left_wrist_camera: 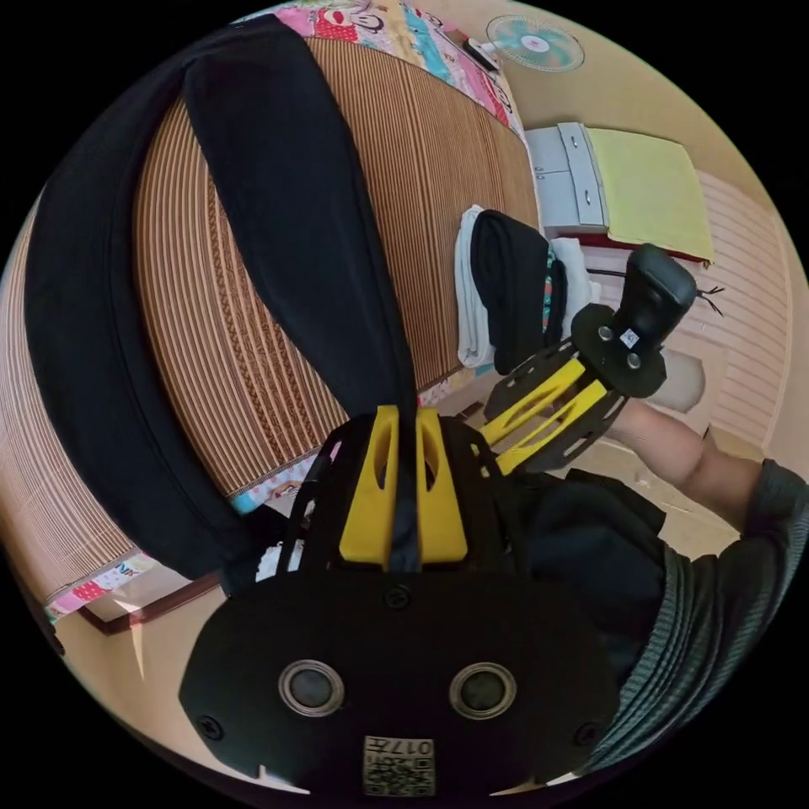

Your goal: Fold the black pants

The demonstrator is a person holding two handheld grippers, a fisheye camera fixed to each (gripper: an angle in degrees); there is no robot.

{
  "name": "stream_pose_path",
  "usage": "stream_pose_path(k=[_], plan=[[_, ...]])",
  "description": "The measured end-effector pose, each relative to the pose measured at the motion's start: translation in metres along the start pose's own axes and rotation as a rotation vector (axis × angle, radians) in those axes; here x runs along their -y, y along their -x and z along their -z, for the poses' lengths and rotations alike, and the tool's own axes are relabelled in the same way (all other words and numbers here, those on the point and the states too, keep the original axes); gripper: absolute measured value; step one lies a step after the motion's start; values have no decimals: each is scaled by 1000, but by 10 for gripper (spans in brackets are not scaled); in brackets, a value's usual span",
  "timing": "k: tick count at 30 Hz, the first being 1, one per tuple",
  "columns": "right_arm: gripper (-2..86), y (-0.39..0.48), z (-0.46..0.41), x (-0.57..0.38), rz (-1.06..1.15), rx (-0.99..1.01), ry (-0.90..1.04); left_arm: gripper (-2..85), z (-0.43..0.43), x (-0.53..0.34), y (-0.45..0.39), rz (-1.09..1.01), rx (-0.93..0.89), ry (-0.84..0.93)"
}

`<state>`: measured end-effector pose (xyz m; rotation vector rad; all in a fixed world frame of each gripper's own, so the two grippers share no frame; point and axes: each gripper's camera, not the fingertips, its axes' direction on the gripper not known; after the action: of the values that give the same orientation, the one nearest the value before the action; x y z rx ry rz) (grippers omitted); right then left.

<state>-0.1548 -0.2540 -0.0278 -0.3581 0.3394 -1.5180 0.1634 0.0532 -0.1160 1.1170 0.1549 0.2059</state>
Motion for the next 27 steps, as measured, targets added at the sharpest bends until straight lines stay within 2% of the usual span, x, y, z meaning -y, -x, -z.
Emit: stream_pose_path(k=[3,5,8,13,17,21,24,26,27], plan=[[41,-78,52,9,-231,192,-179,27,4,-15,10,35,-30,-44],[68,-139,99,19,-398,321,-416,27,3,-20,16,56,-54,-58],[104,-196,154,42,-522,329,-691,31,-3,-26,30,102,-101,-66],[154,-246,210,107,-658,246,-870,33,-9,-33,52,163,-167,-74],[150,-258,235,165,-644,283,-1045,33,-2,-41,73,184,-192,-100],[132,-259,249,206,-680,264,-1112,30,7,-50,100,237,-272,-138],[74,-241,260,239,-746,135,-1049,29,15,-57,116,275,-322,-166],[45,-189,276,271,-708,-183,-985,26,22,-64,126,308,-377,-194],[42,-173,279,279,-701,-279,-972,23,29,-73,133,335,-452,-239]])
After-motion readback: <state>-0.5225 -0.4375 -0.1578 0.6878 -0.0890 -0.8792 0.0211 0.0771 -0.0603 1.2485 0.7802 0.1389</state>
